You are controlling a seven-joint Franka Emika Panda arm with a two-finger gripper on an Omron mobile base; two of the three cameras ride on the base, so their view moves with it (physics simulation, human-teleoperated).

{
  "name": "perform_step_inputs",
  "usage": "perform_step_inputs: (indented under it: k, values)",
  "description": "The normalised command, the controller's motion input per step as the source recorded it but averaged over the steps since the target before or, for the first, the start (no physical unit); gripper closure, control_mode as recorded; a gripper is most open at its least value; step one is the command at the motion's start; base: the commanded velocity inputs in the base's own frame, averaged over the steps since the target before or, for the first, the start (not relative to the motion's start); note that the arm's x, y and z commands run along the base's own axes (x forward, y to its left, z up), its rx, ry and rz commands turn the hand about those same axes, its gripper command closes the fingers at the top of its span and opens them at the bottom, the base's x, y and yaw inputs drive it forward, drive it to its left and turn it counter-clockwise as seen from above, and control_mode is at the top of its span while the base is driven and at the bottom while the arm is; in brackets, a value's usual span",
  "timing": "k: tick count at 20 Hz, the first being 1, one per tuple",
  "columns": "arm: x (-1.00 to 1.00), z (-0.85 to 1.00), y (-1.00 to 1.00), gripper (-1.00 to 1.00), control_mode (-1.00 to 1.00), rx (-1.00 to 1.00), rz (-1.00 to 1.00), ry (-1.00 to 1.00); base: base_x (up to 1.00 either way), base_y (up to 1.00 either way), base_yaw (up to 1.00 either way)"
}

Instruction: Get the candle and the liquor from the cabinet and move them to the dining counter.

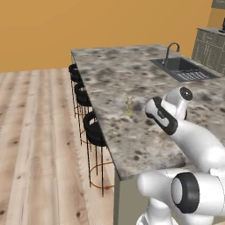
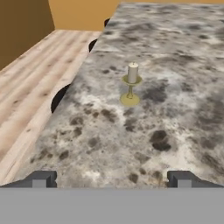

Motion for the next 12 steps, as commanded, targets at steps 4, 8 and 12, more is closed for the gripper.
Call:
perform_step_inputs:
  k: [4,8,12]
  values:
    - [-0.65,0.26,0.00,-1.00,-1.00,0.00,-0.05,0.00,0.00,0.00,0.00]
    - [-0.64,0.15,0.01,-1.00,-1.00,0.00,-0.06,0.00,0.00,0.00,0.00]
    - [-0.59,0.10,0.15,-1.00,-1.00,0.01,-0.08,0.00,0.00,0.00,0.00]
